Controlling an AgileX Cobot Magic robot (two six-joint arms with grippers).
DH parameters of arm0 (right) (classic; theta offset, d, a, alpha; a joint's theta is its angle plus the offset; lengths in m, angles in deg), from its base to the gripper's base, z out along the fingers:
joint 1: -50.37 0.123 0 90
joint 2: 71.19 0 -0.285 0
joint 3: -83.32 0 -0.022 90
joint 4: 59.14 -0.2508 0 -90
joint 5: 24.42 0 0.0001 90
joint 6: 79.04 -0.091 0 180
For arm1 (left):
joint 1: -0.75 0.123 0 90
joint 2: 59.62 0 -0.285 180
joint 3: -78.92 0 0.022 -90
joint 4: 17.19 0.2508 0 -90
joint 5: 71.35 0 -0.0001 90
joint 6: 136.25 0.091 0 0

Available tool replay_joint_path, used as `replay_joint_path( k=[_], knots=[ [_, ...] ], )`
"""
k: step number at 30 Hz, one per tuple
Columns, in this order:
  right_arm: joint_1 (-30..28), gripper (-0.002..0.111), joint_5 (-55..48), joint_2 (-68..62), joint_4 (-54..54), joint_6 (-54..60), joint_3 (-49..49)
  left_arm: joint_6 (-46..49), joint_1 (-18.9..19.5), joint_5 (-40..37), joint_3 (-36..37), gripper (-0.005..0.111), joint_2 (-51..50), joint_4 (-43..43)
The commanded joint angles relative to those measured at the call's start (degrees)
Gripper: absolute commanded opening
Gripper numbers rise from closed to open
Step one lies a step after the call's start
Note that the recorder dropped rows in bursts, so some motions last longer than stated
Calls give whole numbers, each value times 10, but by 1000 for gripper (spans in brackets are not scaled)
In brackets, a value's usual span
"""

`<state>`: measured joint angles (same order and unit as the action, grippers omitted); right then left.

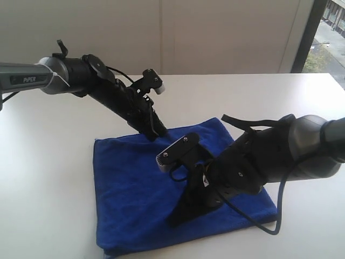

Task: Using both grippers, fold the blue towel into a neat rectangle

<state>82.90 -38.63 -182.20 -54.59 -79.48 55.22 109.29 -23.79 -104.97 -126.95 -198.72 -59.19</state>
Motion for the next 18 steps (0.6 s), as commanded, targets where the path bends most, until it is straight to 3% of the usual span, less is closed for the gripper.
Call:
replay_joint_path(
  k=[1,10,18],
  knots=[
    [1,0,-11,19,-3,4,1,7,-2,-8,-3,44,-12,-8],
    [-8,0,-195,81,21,4,34,7,-2,-1,-3,44,-12,-8],
    [-19,0,-137,47,23,4,34,8,-2,7,-3,38,-12,-8]
  ],
)
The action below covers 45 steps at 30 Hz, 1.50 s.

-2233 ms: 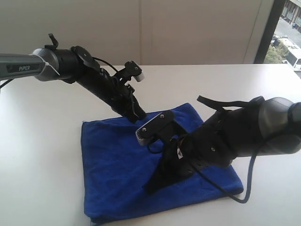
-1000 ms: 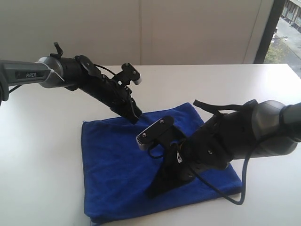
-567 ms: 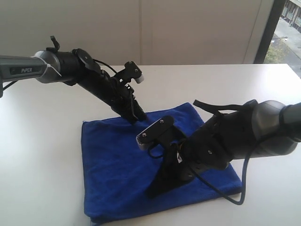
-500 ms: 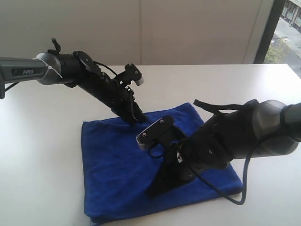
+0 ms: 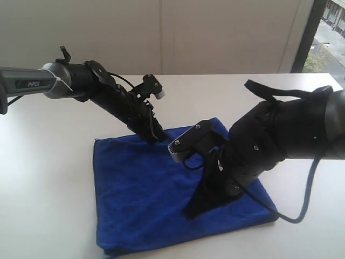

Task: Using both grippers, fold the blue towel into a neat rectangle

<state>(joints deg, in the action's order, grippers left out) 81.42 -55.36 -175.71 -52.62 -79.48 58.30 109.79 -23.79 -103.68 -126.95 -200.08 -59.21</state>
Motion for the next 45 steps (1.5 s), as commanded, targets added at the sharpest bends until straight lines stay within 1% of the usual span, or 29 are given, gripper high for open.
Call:
replay_joint_path(
  k=[1,5,9,11,13,14,15,17,23,25,29,32,38,41,45],
  knots=[
    [-4,0,34,-26,3,4,3,4,-2,-5,-3,38,1,-6],
    [-4,0,51,-56,-1,4,3,7,-2,-4,-3,38,-2,1],
    [-4,0,60,-56,-3,4,3,8,-2,-5,-3,38,-14,5],
    [-4,0,60,-56,-3,4,3,8,-2,-7,-3,35,-19,5],
    [-4,0,63,-56,-3,4,3,7,-2,-3,-3,19,-19,5],
    [-4,0,64,-56,-3,4,3,7,-2,-3,-3,14,-19,5],
    [-4,0,69,-57,-4,4,3,7,-2,-3,-3,7,-19,5],
    [-4,0,75,-60,-11,4,3,7,-2,-3,-3,0,-19,5],
    [-3,0,69,-85,-18,4,3,6,-2,-2,-3,1,-19,5],
    [-3,0,69,-86,-20,4,3,6,-2,0,-3,6,-19,9],
    [-3,0,69,-86,-20,4,3,2,-2,14,-3,21,-19,27],
    [-3,0,66,-85,-21,7,3,2,-2,25,-3,27,-19,28],
    [-3,0,60,-85,-22,15,3,2,-2,61,-3,27,-19,36],
    [-3,0,59,-85,-27,18,3,2,-2,81,-3,27,-19,53],
    [-3,0,59,-85,-27,19,3,-3,-2,88,-3,27,-19,70]
  ],
)
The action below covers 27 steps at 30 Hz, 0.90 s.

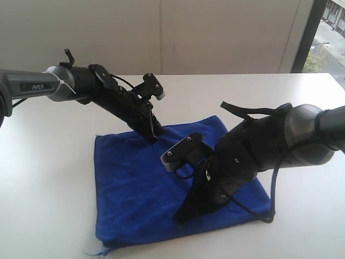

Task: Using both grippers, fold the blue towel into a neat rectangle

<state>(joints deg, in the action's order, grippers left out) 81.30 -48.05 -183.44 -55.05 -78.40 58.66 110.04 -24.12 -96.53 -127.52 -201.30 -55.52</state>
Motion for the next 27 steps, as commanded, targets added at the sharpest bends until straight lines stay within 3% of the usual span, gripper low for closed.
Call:
replay_joint_path(
  k=[1,19,27],
  knots=[
    [-2,0,-15,-8,-3,8,0,-5,1,16,3,27,-7,35],
    [-2,0,-17,-8,-3,11,0,-5,1,92,3,28,-7,44],
    [-2,0,-17,-8,-3,11,0,-3,1,90,3,59,-7,45]
  ],
)
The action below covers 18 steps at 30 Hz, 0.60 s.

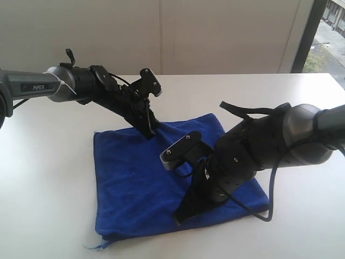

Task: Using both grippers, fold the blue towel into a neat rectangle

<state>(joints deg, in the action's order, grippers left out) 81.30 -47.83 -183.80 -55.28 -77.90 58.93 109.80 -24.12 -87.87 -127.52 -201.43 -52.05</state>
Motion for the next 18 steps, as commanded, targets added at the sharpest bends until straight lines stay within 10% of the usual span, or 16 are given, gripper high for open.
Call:
replay_joint_path(
  k=[1,18],
  knots=[
    [-2,0,-19,-4,-1,6,-3,-1,1,7,3,60,-4,10],
    [-2,0,-20,-4,-3,9,-3,-7,1,44,3,60,23,62]
  ],
)
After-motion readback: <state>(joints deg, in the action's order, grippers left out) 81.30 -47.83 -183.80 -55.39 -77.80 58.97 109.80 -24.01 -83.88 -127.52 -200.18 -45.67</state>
